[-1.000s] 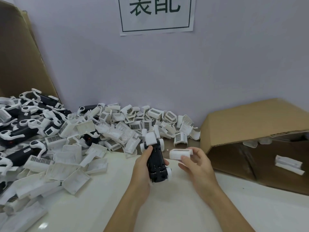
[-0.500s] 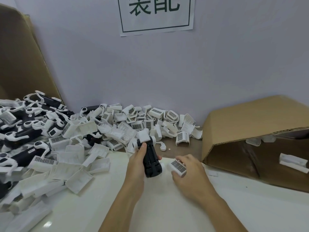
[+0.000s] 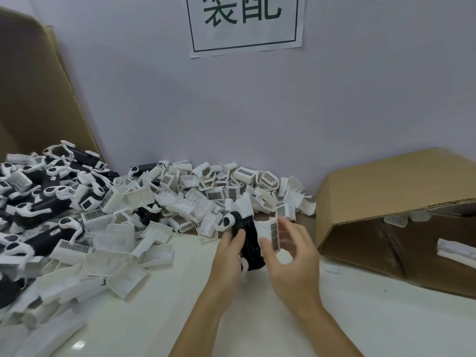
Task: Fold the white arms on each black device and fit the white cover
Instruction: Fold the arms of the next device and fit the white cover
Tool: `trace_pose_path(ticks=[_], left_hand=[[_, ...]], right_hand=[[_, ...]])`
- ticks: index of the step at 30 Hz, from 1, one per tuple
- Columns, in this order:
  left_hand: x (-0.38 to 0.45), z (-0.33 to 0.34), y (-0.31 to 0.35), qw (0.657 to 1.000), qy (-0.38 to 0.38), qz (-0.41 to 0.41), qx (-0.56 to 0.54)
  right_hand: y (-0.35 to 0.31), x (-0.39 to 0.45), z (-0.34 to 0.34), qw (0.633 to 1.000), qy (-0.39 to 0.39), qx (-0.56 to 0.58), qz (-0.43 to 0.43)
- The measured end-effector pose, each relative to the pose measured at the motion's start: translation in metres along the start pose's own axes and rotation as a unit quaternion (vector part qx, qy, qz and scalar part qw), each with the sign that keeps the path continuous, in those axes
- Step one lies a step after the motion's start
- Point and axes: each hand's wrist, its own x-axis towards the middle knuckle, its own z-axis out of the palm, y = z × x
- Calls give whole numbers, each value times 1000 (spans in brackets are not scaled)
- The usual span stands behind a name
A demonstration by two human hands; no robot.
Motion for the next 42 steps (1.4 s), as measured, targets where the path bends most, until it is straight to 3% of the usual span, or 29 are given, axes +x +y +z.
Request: trace_pose_path(ticks=[5,11,17,21,24,27,29,33,36,38,42], left_hand=[[-5,7,2,999,-37,12,-14],[-7,11,-5,996,-74,48,20],[-5,7,-5,994,-63,83,26],[-6,12,-10,995,-54,77,32],[-3,9,-9,998,-22,55,-20],[-2,6,-4,998,-23,22,-55],[-2,8,-6,999,-32,18,-19],[0,10,-12,992,-42,61,103],[-1,9,-10,989,-52,81,112],[-2,11,-9,994,-53,72,61],[-4,19,-10,997,-5,69,15]], right_hand=[[-3,-4,6,998,-47,-20,-33],[-4,-2,5,998,-39,-18,-41],[-7,-6,8,995,-62,-49,-59],[-7,-5,8,993,-50,-75,-76],[-6,-9,8,991,-88,-54,-89],[-3,-8,7,997,-74,24,-6],[0,-5,5,993,-66,51,79],[-2,0,1,944,-143,196,223],[-9,3,1,923,-129,248,263],[-10,6,1,919,-104,268,269],[-15,8,-1,920,-104,271,263]])
